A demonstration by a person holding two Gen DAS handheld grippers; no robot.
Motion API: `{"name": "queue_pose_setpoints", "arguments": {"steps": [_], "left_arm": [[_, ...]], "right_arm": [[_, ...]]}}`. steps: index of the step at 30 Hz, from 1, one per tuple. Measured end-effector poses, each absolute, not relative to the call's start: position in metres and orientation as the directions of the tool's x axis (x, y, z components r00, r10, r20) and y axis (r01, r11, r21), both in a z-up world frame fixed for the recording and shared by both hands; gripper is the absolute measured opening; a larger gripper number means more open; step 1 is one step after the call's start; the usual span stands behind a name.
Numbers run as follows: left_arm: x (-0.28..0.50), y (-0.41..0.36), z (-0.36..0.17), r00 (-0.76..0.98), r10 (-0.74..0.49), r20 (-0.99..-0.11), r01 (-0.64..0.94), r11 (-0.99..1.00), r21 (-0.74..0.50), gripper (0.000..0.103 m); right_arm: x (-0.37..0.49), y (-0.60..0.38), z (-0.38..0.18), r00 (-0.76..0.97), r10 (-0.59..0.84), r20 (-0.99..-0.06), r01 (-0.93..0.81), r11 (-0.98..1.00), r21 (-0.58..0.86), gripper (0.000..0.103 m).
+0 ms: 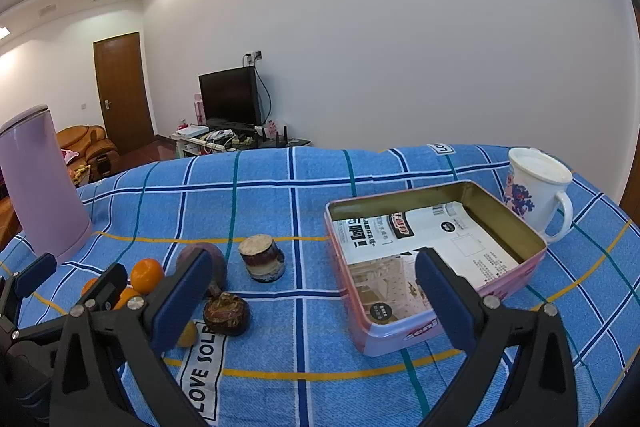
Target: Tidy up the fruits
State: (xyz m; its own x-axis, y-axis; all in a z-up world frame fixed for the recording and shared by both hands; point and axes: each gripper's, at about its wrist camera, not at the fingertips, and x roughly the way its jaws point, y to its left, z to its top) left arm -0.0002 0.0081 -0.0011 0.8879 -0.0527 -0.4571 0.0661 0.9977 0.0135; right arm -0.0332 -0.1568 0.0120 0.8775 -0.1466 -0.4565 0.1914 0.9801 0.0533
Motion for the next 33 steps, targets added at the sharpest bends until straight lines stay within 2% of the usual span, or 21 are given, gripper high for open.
{"name": "queue_pose_setpoints", "arguments": {"steps": [33], "left_arm": [[-0.0005,0.0063,-0.0024,0.882,-0.054,-0.469,0.069,0.998,0.014,0.095]], "right_arm": [[-0.0328,-0.1559,0.012,0.877,-0.146,-0.459,0.19,0.98,0.051,0.103]]}}
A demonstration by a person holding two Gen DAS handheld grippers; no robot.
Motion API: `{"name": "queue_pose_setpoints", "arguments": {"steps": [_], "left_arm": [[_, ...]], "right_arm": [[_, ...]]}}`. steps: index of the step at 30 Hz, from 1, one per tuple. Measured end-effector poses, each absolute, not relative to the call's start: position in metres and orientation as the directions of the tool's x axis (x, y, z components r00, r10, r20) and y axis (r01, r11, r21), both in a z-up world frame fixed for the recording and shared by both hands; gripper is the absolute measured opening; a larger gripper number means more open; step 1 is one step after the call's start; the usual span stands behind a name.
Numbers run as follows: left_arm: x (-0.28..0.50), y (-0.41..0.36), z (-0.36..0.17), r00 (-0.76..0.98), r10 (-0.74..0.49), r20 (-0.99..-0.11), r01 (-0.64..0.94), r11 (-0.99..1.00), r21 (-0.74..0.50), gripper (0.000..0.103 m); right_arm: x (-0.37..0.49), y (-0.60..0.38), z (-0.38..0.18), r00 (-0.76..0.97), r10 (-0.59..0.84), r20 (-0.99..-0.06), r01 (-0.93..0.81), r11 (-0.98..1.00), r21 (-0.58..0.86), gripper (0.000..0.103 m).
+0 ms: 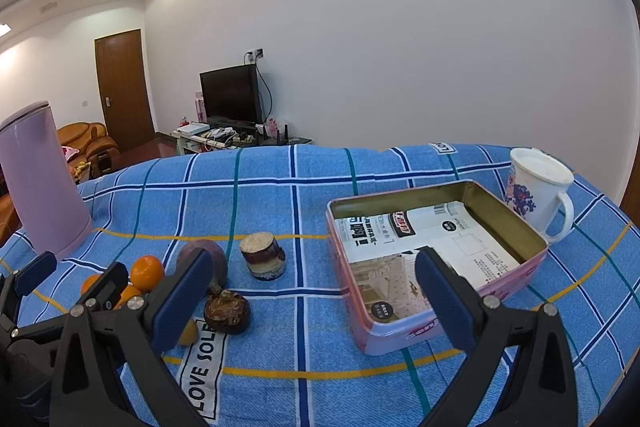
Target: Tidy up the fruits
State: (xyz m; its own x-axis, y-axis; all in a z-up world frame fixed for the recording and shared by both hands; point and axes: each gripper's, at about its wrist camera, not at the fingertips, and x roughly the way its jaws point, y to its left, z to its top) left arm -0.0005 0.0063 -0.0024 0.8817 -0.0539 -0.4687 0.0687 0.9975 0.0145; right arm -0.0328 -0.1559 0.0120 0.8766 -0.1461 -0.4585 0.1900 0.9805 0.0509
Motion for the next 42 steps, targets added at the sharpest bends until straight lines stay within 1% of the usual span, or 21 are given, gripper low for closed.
{"name": "queue_pose_setpoints", "arguments": {"steps": [7,11,12,13,14,15,20,23,25,27,29,31,34,36,37,40,42], "left_arm": [[0.002,0.009,-0.003,0.875,-0.05,-0.481,0.065,0.998,0.014,0.095],[0.008,0.019,0.002,0.866,-0.03,-0.5,0.059,0.997,0.043,0.095],[0.01,0.024,0.004,0.865,-0.02,-0.502,0.047,0.998,0.042,0.095],[0.011,0.031,0.006,0.866,-0.007,-0.501,0.03,0.999,0.038,0.095],[0.013,0.04,0.01,0.868,0.007,-0.497,0.007,1.0,0.027,0.095],[0.013,0.046,0.011,0.869,0.01,-0.495,0.001,1.0,0.021,0.095],[0.017,0.079,0.016,0.864,0.045,-0.501,-0.059,0.998,-0.011,0.095],[0.02,0.088,0.013,0.848,0.033,-0.529,-0.046,0.999,-0.012,0.095],[0.021,0.092,0.01,0.837,0.028,-0.547,-0.037,0.999,-0.007,0.095],[0.02,0.093,0.008,0.827,0.01,-0.562,-0.015,1.0,-0.005,0.095],[0.02,0.094,0.005,0.815,-0.019,-0.579,0.028,1.0,0.006,0.095],[0.02,0.099,0.004,0.8,-0.048,-0.598,0.059,0.998,0.0,0.095],[0.023,0.112,0.001,0.784,-0.03,-0.621,0.027,1.0,-0.015,0.095],[0.029,0.124,-0.003,0.768,0.001,-0.64,-0.022,0.999,-0.024,0.095],[0.03,0.128,-0.004,0.762,-0.002,-0.647,-0.028,0.999,-0.037,0.095],[0.029,0.133,-0.003,0.764,-0.04,-0.644,-0.007,0.997,-0.071,0.095],[0.027,0.13,-0.002,0.77,-0.055,-0.636,0.014,0.997,-0.07,0.095]], "right_arm": [[-0.033,-0.155,0.011,0.876,-0.145,-0.461,0.189,0.981,0.05,0.103],[-0.034,-0.158,0.012,0.875,-0.146,-0.462,0.189,0.981,0.049,0.089],[-0.033,-0.16,0.012,0.874,-0.141,-0.466,0.186,0.981,0.052,0.082],[-0.033,-0.161,0.012,0.873,-0.131,-0.47,0.178,0.982,0.058,0.078],[-0.032,-0.162,0.012,0.871,-0.116,-0.477,0.166,0.984,0.065,0.07],[-0.031,-0.162,0.01,0.867,-0.095,-0.489,0.149,0.986,0.073,0.067],[-0.024,-0.15,0.004,0.835,0.056,-0.547,0.013,0.993,0.121,0.065],[-0.019,-0.135,-0.003,0.812,0.063,-0.581,-0.03,0.997,0.067,0.064],[-0.015,-0.129,-0.01,0.793,0.065,-0.606,-0.046,0.998,0.047,0.058],[-0.011,-0.127,-0.017,0.764,0.102,-0.638,-0.076,0.995,0.069,0.047],[-0.009,-0.127,-0.02,0.739,0.172,-0.652,-0.118,0.985,0.127,0.047],[-0.011,-0.123,-0.018,0.72,0.282,-0.634,-0.202,0.959,0.197,0.047],[-0.015,-0.107,-0.017,0.703,0.355,-0.616,-0.298,0.934,0.198,0.047],[-0.012,-0.089,-0.022,0.677,0.373,-0.634,-0.35,0.921,0.168,0.047],[-0.009,-0.082,-0.025,0.667,0.371,-0.647,-0.365,0.919,0.151,0.047],[-0.001,-0.061,-0.032,0.64,0.355,-0.681,-0.407,0.909,0.091,0.047],[0.005,-0.052,-0.037,0.645,0.309,-0.699,-0.404,0.914,0.032,0.047]]}}
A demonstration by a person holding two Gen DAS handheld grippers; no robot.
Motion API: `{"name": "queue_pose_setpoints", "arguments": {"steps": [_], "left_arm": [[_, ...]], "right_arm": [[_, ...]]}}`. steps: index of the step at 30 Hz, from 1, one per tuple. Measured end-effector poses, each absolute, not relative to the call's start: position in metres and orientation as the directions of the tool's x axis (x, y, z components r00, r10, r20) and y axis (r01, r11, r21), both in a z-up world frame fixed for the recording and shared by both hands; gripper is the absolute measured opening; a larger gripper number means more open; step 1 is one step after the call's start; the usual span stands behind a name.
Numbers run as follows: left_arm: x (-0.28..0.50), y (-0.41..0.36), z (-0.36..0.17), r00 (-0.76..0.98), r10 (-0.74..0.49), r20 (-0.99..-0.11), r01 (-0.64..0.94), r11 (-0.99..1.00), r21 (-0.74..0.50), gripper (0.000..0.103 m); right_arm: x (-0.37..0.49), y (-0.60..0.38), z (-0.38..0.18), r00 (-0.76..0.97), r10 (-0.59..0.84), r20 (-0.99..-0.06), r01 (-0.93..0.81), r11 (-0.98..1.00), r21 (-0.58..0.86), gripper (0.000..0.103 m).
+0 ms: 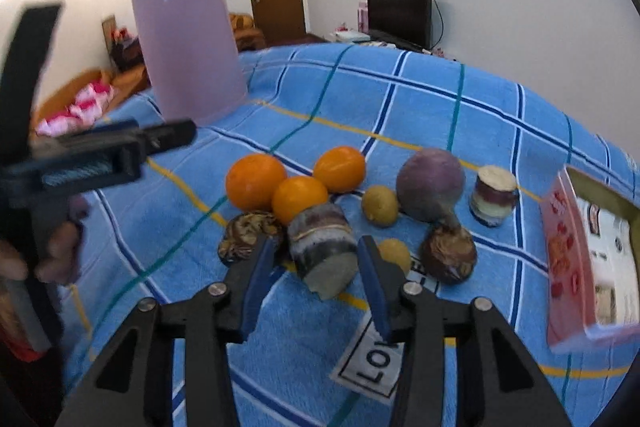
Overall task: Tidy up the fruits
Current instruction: 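Grasp the striped cylindrical cake with the right gripper while the left gripper grasps the brown dried fruit, then carry both held items into the pink tin and open both grippers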
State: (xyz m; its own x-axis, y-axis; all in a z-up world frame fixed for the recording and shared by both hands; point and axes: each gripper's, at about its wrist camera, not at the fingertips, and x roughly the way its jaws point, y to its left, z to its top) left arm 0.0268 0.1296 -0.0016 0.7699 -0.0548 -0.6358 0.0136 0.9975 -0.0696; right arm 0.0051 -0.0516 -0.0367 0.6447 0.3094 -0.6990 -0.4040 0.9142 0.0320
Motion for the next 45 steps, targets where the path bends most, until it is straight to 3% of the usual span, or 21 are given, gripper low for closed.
{"name": "queue_pose_setpoints", "arguments": {"steps": [2,5,7,9,11,17,23,26,32,37,45], "left_arm": [[0.024,0.124,-0.001,0.769,-0.07,-0.635,0.039,0.997,-0.063,0.095],[0.02,0.112,0.001,0.766,-0.104,-0.635,0.096,0.994,-0.046,0.094],[0.016,0.104,0.003,0.762,-0.142,-0.631,0.149,0.988,-0.043,0.087],[0.014,0.103,0.004,0.747,-0.199,-0.634,0.196,0.978,-0.076,0.068],[0.016,0.104,0.003,0.721,-0.24,-0.65,0.216,0.969,-0.118,0.06],[0.009,0.085,-0.002,0.639,-0.378,-0.67,0.36,0.917,-0.174,0.06],[0.012,0.05,-0.024,0.581,-0.32,-0.749,0.403,0.912,-0.077,0.06],[0.015,0.043,-0.033,0.592,-0.254,-0.765,0.382,0.924,-0.011,0.048],[0.009,0.032,-0.035,0.644,-0.203,-0.738,0.384,0.919,0.083,0.046],[0.009,0.036,-0.03,0.663,-0.217,-0.716,0.364,0.93,0.056,0.046],[-0.006,0.046,0.005,0.807,-0.269,-0.527,0.307,0.952,-0.015,0.046]], "right_arm": [[0.011,-0.046,-0.043,0.641,0.26,-0.722,-0.393,0.919,-0.018,0.047],[0.027,-0.047,-0.053,0.581,0.273,-0.767,-0.408,0.913,0.016,0.043],[0.031,-0.048,-0.055,0.571,0.288,-0.769,-0.403,0.914,0.043,0.043],[0.029,-0.052,-0.056,0.568,0.302,-0.766,-0.395,0.916,0.069,0.042],[0.027,-0.059,-0.054,0.575,0.323,-0.751,-0.384,0.918,0.101,0.042],[0.003,-0.094,-0.021,0.683,0.355,-0.638,-0.32,0.931,0.175,0.042],[-0.003,-0.118,-0.008,0.742,0.339,-0.579,-0.257,0.941,0.222,0.042],[-0.003,-0.118,-0.007,0.741,0.336,-0.581,-0.249,0.941,0.228,0.042],[-0.007,-0.115,-0.007,0.752,0.323,-0.575,-0.256,0.946,0.198,0.042],[-0.011,-0.11,-0.009,0.774,0.294,-0.56,-0.254,0.955,0.151,0.042],[-0.016,-0.123,0.003,0.825,0.271,-0.496,-0.22,0.962,0.161,0.042]]}}
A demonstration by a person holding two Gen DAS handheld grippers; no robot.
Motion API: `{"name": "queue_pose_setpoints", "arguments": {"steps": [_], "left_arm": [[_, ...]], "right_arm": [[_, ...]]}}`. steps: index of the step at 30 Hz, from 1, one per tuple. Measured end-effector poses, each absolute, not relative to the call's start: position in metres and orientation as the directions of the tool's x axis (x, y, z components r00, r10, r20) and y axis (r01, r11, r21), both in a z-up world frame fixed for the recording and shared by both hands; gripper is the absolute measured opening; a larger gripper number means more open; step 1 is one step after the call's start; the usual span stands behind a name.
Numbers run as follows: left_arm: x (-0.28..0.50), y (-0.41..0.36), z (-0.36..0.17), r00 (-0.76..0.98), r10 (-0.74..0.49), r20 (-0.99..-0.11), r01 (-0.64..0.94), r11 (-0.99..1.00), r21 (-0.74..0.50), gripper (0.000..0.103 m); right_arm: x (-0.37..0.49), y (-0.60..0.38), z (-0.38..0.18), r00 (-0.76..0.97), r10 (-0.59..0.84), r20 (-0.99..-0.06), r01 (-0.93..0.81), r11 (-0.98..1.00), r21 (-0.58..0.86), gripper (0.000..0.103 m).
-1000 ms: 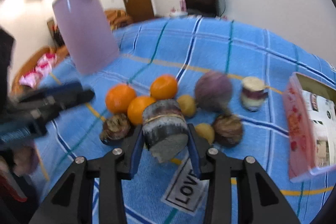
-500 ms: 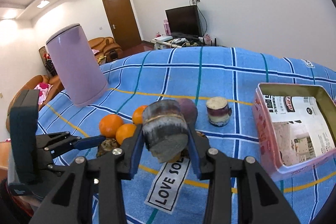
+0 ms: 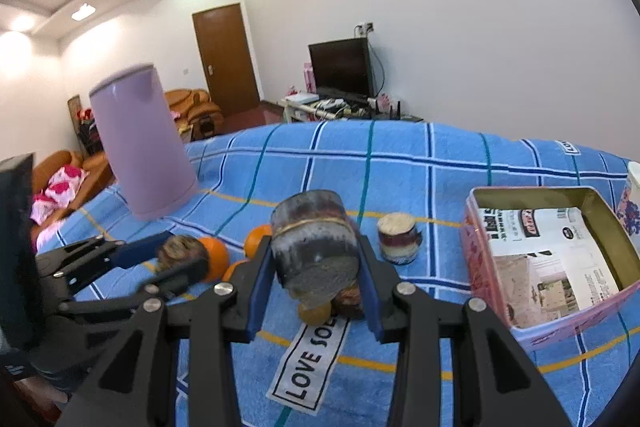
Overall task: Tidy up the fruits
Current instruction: 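Carry both held items into the pink tin and open both grippers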
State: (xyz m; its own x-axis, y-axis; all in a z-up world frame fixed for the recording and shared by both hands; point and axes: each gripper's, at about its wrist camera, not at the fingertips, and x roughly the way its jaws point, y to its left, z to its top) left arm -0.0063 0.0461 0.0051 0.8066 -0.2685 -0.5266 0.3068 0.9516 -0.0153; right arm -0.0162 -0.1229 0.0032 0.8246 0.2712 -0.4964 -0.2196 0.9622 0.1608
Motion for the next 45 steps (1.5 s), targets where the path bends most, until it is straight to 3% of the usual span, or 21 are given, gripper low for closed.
{"name": "queue_pose_setpoints", "arguments": {"steps": [7,20,31,45], "left_arm": [[-0.019,0.06,0.031,0.819,-0.425,-0.385,0.373,0.905,-0.206,0.046],[-0.019,-0.017,0.058,0.839,-0.405,-0.364,0.401,0.912,-0.091,0.046],[0.006,-0.131,0.036,0.757,-0.478,-0.446,0.486,0.868,-0.104,0.046],[0.027,-0.198,-0.001,0.702,-0.423,-0.573,0.485,0.873,-0.05,0.046]], "right_arm": [[-0.027,-0.142,0.02,0.894,0.164,-0.416,-0.139,0.986,0.089,0.043],[-0.031,-0.232,0.024,0.914,0.036,-0.404,0.012,0.993,0.116,0.043],[-0.023,-0.325,0.009,0.864,-0.127,-0.488,0.21,0.97,0.12,0.043],[-0.006,-0.344,-0.018,0.769,-0.145,-0.622,0.258,0.961,0.096,0.043]]}}
